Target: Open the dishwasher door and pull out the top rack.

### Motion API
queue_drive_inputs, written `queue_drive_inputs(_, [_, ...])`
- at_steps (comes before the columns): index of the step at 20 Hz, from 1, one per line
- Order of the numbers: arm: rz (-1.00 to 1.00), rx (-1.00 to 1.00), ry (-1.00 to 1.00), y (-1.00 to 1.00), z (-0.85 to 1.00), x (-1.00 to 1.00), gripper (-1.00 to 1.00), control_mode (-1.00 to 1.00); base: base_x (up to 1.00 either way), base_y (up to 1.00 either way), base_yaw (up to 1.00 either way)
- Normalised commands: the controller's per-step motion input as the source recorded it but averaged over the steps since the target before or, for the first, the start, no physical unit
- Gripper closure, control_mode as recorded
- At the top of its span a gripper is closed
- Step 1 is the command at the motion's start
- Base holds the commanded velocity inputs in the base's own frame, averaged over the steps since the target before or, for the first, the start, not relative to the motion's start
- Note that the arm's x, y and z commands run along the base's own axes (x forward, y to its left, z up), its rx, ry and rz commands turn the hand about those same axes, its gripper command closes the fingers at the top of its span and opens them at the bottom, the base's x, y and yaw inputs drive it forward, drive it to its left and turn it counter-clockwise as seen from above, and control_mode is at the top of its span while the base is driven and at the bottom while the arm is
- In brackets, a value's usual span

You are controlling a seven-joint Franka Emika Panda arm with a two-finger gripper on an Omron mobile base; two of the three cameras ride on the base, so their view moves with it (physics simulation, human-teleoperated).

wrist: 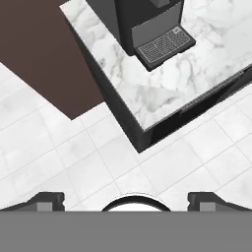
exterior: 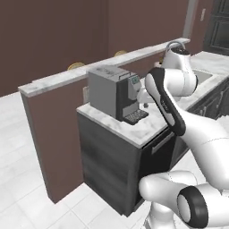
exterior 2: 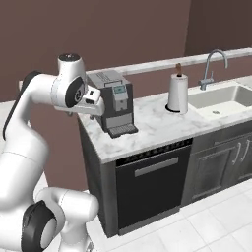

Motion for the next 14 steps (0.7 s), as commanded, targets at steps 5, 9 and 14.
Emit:
queue_drive_inputs(5, [0.00,0.00,0.00,0.00,0.00,0.00,-1.00,1.00,0.34,0.45,-0.25])
queue_drive_inputs(9, [0.00,0.00,0.00,0.00,0.00,0.00,-1.00,1.00,0.27,0.41,-0.25])
queue_drive_inputs(14, [0.00,0.00,0.00,0.00,0.00,0.00,-1.00,1.00,0.06,0.43,-0.25])
